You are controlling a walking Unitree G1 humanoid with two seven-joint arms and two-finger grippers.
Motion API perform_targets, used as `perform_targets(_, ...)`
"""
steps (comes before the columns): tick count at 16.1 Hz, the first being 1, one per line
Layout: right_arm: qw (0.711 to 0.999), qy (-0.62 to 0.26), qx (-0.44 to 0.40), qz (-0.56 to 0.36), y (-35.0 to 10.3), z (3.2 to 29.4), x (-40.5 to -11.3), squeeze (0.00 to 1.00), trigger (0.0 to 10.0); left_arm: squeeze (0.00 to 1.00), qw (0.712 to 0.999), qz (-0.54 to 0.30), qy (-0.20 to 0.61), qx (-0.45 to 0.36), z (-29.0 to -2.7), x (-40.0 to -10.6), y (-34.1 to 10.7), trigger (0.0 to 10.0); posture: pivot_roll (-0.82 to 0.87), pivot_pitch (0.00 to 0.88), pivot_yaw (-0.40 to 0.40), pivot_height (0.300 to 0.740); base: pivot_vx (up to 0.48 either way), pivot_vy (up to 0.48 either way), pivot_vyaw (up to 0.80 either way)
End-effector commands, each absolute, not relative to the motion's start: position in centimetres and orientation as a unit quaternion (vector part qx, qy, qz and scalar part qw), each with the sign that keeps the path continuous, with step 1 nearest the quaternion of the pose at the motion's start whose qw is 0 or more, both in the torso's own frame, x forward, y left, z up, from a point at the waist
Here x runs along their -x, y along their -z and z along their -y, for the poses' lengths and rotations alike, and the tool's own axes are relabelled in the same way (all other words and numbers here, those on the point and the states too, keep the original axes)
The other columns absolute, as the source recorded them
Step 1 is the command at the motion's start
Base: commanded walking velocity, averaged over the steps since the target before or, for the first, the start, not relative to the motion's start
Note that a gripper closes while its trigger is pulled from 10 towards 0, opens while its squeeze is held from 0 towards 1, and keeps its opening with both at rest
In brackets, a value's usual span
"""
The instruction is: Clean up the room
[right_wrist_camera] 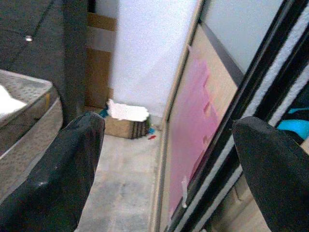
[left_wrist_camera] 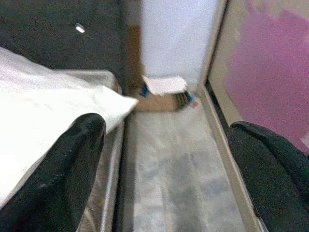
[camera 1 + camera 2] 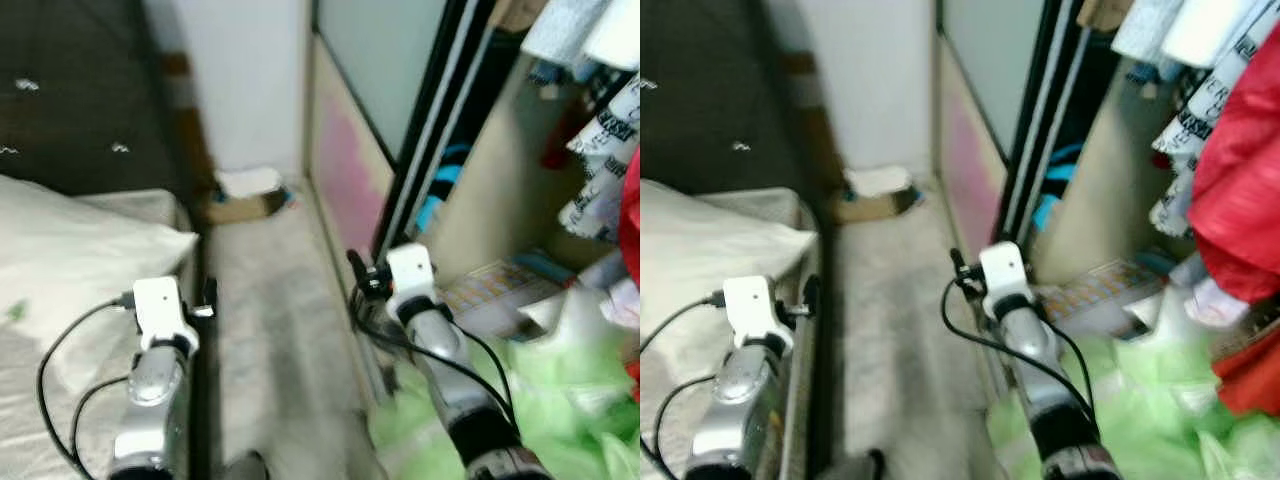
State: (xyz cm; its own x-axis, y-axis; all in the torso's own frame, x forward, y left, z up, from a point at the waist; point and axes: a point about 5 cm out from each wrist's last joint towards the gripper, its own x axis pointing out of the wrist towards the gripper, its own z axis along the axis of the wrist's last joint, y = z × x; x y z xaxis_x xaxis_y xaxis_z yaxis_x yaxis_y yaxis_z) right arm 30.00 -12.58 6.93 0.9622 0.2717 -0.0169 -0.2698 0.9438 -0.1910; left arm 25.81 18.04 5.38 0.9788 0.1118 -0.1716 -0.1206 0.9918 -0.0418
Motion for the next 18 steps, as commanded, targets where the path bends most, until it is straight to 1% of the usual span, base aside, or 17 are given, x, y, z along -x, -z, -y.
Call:
perform_targets(1, 0.987, -0.133, 0.095, -0.001, -6.8, 13.0, -30.1, 0.00, 10.0, 0.00, 0.994, -0.091, -0.061, 0.027, -18.0, -25.8, -5.2, 10.0, 0.07, 0.012, -0.069, 0.740, 0.000, 0.000, 0.80)
perform_targets(6, 0.987, -0.133, 0.094, -0.001, -6.9, 13.0, -30.1, 0.00, 10.0, 0.00, 0.994, -0.087, -0.054, 0.033, -17.9, -25.9, -5.4, 10.0, 0.07, 0.028, -0.069, 0.740, 0.000, 0.000, 0.80)
perform_targets(8, 0.987, -0.132, 0.091, -0.002, -6.9, 12.9, -30.1, 0.00, 10.0, 0.00, 0.996, -0.072, -0.036, 0.046, -17.7, -26.0, -5.9, 10.0, 0.07, 0.029, -0.068, 0.740, 0.000, 0.000, 0.80)
perform_targets(10, 0.987, -0.132, 0.089, -0.001, -6.9, 12.9, -30.2, 0.00, 10.0, 0.00, 0.998, -0.053, -0.038, 0.027, -17.8, -26.0, -6.5, 10.0, 0.07, 0.035, -0.068, 0.740, 0.000, 0.000, 0.80)
perform_targets(13, 0.987, -0.134, 0.089, -0.003, -6.9, 12.8, -30.2, 0.00, 10.0, 0.00, 0.998, -0.047, -0.040, 0.024, -17.9, -26.1, -6.7, 10.0, 0.07, 0.034, -0.068, 0.740, 0.000, 0.000, 0.80)
perform_targets(15, 0.987, -0.136, 0.091, -0.005, -6.9, 12.8, -30.3, 0.00, 10.0, 0.00, 1.000, -0.008, -0.017, -0.009, -17.4, -26.1, -7.7, 10.0, 0.07, 0.033, -0.068, 0.740, 0.000, 0.000, 0.80)
perform_targets(17, 0.986, -0.137, 0.090, -0.006, -6.8, 12.6, -30.4, 0.00, 10.0, 0.00, 1.000, 0.012, 0.019, -0.002, -16.9, -26.0, -8.1, 10.0, 0.07, 0.033, -0.068, 0.740, 0.000, 0.000, 0.80)
perform_targets(18, 0.987, -0.137, 0.088, -0.006, -6.8, 12.5, -30.4, 0.00, 10.0, 0.00, 1.000, 0.010, 0.011, -0.006, -17.2, -26.0, -8.0, 10.0, 0.07, 0.032, -0.067, 0.740, 0.000, 0.000, 0.80)
